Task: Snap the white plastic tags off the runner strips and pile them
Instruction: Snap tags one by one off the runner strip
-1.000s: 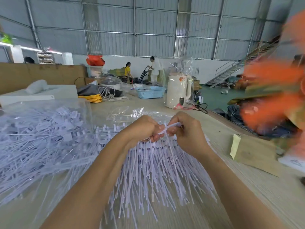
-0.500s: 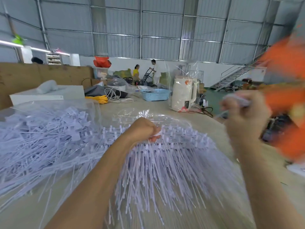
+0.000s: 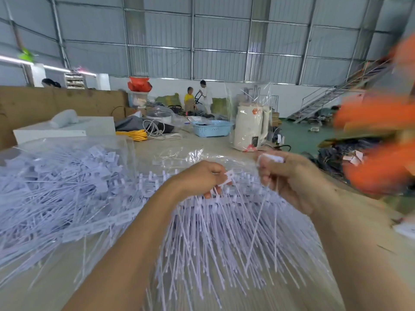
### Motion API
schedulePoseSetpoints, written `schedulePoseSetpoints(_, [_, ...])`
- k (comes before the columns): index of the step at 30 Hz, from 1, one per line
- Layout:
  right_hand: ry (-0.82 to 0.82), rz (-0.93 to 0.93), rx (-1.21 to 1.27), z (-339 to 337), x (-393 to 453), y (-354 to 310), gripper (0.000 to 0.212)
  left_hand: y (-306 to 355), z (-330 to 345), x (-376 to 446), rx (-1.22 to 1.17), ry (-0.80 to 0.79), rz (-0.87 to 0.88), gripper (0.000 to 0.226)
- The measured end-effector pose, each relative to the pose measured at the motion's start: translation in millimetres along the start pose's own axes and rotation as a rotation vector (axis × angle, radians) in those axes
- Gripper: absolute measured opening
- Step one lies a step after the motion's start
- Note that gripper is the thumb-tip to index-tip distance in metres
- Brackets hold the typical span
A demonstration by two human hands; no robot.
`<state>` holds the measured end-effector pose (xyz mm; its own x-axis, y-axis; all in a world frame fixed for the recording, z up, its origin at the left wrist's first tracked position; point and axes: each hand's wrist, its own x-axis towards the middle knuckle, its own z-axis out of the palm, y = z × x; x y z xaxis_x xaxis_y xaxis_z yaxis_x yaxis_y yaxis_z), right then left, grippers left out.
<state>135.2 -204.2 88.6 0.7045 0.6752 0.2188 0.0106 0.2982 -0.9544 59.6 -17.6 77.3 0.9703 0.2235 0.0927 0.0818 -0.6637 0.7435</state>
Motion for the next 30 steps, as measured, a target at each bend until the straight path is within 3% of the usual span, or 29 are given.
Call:
schedulePoseSetpoints(3, [-0.008,0.058,-0.167,9.2,4.5,17.0,0.003,0.5,-3.1,-1.0,0.013,-0.077,-0.025,0.024])
schedulePoseSetpoints(7, [0.029,-0.007,-0.357,15.0,11.5,34.5,0.008,3.8,-1.2,-2.9,0.127,-0.127,0.019,0.026])
schedulePoseSetpoints(12, [-0.031,-0.057,-0.337,20.5,14.3,45.6,0.014,10.5,5.0,-4.1,0.242,-0.135,0.072,0.021])
schedulePoseSetpoints(14, [-0.025,-0.105,-0.417,20.5,13.8,47.0,0.016,11.1,6.0,-3.8,0.233,-0.103,0.070,0.018])
schedulePoseSetpoints(16, [-0.011,-0.139,-0.474,20.7,13.1,47.1,0.016,9.7,4.6,-3.2,0.213,-0.063,0.013,0.034])
schedulePoseSetpoints(18, [0.002,-0.151,-0.462,20.5,13.9,47.3,0.014,8.1,1.5,-3.3,0.215,-0.053,-0.023,0.028])
schedulePoseSetpoints(20, [0.008,-0.138,-0.450,20.2,14.9,47.5,0.011,5.2,-2.1,-3.7,0.209,-0.091,-0.024,0.020])
schedulePoseSetpoints(25, [-0.044,-0.095,-0.546,17.9,14.7,49.9,0.004,0.0,-5.4,-5.7,0.132,-0.159,-0.020,0.026])
schedulePoseSetpoints(30, [0.014,-0.124,-0.663,17.5,17.2,51.4,0.012,0.8,-1.4,-3.6,0.091,-0.054,-0.033,0.033])
